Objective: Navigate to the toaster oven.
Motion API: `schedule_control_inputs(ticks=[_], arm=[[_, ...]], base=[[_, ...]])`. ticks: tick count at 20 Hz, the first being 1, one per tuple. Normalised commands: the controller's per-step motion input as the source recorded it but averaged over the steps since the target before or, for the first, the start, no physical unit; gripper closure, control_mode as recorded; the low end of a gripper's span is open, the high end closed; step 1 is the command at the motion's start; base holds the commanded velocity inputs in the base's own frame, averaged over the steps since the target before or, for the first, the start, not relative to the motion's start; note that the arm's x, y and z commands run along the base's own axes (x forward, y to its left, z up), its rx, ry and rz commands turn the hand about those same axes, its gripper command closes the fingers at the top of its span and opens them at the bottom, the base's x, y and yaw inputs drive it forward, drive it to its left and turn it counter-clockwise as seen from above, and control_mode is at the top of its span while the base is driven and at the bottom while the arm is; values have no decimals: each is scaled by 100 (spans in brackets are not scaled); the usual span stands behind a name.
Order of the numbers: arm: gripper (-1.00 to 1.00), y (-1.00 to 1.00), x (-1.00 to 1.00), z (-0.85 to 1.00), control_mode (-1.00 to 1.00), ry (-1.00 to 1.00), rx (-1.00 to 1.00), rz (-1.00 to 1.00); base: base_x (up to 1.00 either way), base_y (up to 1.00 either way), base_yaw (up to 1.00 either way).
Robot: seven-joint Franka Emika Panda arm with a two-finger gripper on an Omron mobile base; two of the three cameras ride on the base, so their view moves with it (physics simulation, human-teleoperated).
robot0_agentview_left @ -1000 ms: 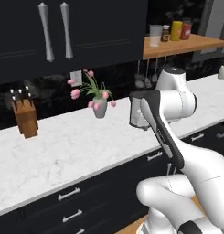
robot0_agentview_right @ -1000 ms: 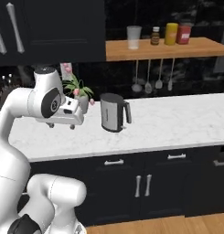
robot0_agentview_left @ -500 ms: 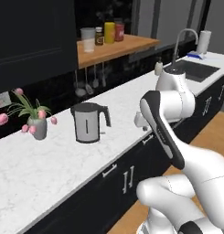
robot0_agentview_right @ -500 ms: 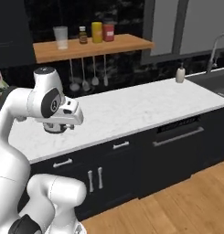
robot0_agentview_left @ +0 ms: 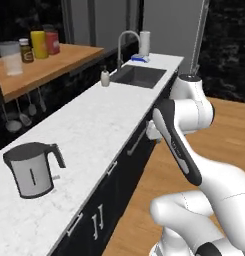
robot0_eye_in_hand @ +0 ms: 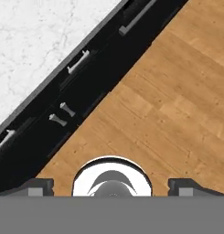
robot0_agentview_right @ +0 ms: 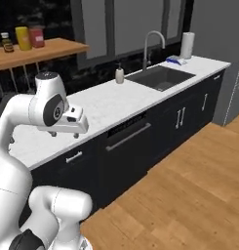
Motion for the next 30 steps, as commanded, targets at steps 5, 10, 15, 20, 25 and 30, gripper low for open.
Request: schedule_control_inputs(ticks=[5, 10, 15, 20, 25, 30], arm=[[-100, 0, 0, 0, 100, 0, 0, 0], [-100, 0, 0, 0, 100, 0, 0, 0], [-100, 0, 0, 0, 100, 0, 0, 0], [-100, 0, 0, 0, 100, 0, 0, 0], [-100, 0, 0, 0, 100, 0, 0, 0], [-100, 0, 0, 0, 100, 0, 0, 0]], base=[[25, -42, -64], [30, -36, -67], [35, -28, -70], [36, -27, -70], [35, -29, -69], [40, -25, -65]])
